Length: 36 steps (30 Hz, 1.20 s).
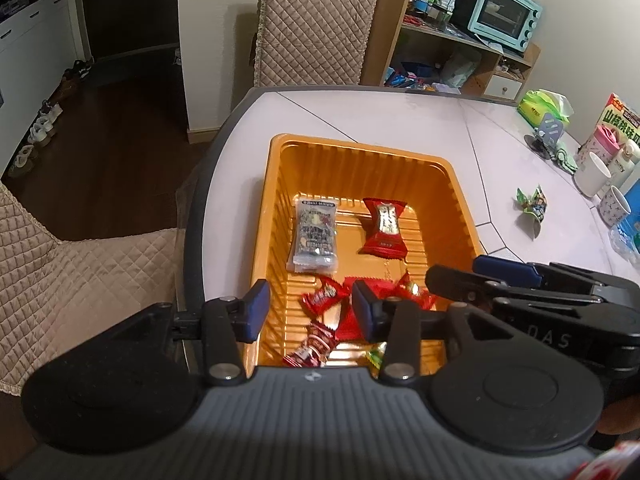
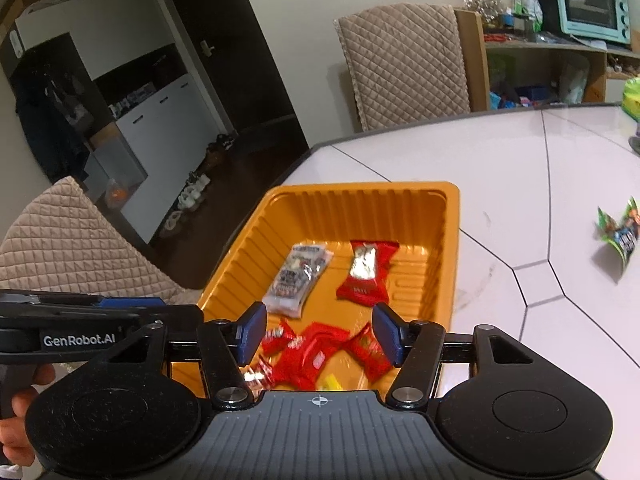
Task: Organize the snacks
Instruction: 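Open both tools to drop the candies into the orange tray, then withdraw both open tools from the tray toward the remaining snacks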
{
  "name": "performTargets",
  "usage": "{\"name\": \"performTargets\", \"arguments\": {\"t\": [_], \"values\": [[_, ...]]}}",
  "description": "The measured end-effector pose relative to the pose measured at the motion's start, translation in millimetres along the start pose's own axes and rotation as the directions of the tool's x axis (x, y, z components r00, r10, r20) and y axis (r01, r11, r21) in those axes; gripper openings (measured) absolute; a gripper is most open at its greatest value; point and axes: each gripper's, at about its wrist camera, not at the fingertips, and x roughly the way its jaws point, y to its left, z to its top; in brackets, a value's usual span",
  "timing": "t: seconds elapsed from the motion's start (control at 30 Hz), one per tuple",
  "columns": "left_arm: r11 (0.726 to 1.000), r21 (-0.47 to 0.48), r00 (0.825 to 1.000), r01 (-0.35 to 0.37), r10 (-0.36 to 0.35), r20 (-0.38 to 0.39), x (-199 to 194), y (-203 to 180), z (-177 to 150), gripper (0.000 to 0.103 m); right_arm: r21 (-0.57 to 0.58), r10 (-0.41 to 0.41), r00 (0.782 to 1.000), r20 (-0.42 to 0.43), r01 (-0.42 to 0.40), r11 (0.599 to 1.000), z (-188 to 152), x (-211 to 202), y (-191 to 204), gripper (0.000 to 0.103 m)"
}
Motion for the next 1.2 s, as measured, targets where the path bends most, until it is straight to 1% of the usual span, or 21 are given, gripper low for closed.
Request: {"name": "performTargets", "arguments": {"t": [0.1,0.27,0.53,0.67,0.77,0.87,0.9,1.03,1.2], "values": [[1.0,0.003,1.0,0.001,-0.001,0.0,-6,-3,-5,0.045,0.007,0.0,1.0,-0.003,0.0,1.0,-5,-9,-3,0.061],[1.0,0.007,1.0,0.01,-0.01,-0.002,-14,-10,-13,0.046,0.012,-0.001,1.0,-0.004,0.001,1.0,-10,-25,-6,0.065],[1.0,0.009,1.0,0.016,-0.016,-0.001,-24,-25,-22,0.051,0.025,-0.001,1.0,0.002,0.0,1.0,-19,-52,-13,0.069],[1.0,0.009,1.0,0.018,-0.018,-0.001,-30,-38,-28,0.056,0.03,0.003,1.0,0.006,-0.003,1.0,-23,-65,-17,0.07],[1.0,0.01,1.0,0.016,-0.016,-0.003,-34,-47,-33,0.057,0.039,0.007,1.0,0.008,-0.007,0.999,-26,-75,-21,0.071],[1.0,0.006,1.0,0.014,-0.014,-0.006,-38,-54,-39,0.061,0.042,0.013,1.0,0.007,-0.013,0.999,-30,-85,-26,0.072],[1.0,0.005,1.0,0.013,-0.013,-0.006,-40,-58,-41,0.063,0.043,0.015,1.0,0.008,-0.016,0.999,-32,-88,-28,0.072],[1.0,0.011,1.0,0.012,-0.012,-0.01,-45,-70,-50,0.064,0.05,0.02,1.0,0.002,-0.021,0.999,-39,-103,-38,0.072],[0.999,0.021,1.0,0.025,-0.025,-0.012,-50,-93,-63,0.066,0.07,0.012,1.0,-0.01,-0.011,0.997,-52,-124,-59,0.073]]}}
